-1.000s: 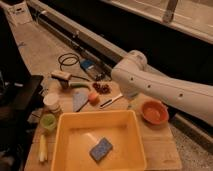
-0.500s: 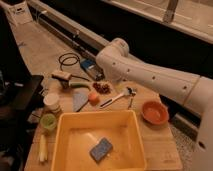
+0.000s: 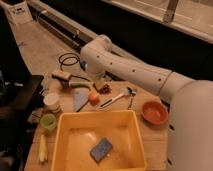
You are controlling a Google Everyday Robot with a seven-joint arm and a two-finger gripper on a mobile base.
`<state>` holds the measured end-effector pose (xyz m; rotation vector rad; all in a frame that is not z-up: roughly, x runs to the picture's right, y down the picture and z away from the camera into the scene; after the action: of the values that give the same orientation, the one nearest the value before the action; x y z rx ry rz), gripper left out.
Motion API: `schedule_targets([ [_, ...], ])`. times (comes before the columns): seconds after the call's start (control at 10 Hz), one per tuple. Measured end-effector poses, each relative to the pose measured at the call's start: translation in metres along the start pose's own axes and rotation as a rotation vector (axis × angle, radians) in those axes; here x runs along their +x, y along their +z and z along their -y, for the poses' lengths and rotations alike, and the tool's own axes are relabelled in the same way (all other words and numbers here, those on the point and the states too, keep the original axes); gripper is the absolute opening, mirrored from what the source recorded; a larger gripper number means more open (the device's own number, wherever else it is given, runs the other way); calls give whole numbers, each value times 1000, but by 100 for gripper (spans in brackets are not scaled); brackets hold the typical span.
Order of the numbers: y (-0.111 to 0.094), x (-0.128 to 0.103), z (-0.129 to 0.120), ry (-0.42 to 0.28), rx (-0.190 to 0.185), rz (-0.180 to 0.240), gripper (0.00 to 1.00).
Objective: Place towel in paper cup
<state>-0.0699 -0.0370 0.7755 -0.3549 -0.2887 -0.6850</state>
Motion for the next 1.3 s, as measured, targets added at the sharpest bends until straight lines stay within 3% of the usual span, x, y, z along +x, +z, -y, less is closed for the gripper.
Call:
schedule_targets([
  [0.6,2,3,0,8,6,7,65],
  [0.9,37,-10,4,7,10,93,65],
  [1.3,87,-44,15,-9,1,235,65],
])
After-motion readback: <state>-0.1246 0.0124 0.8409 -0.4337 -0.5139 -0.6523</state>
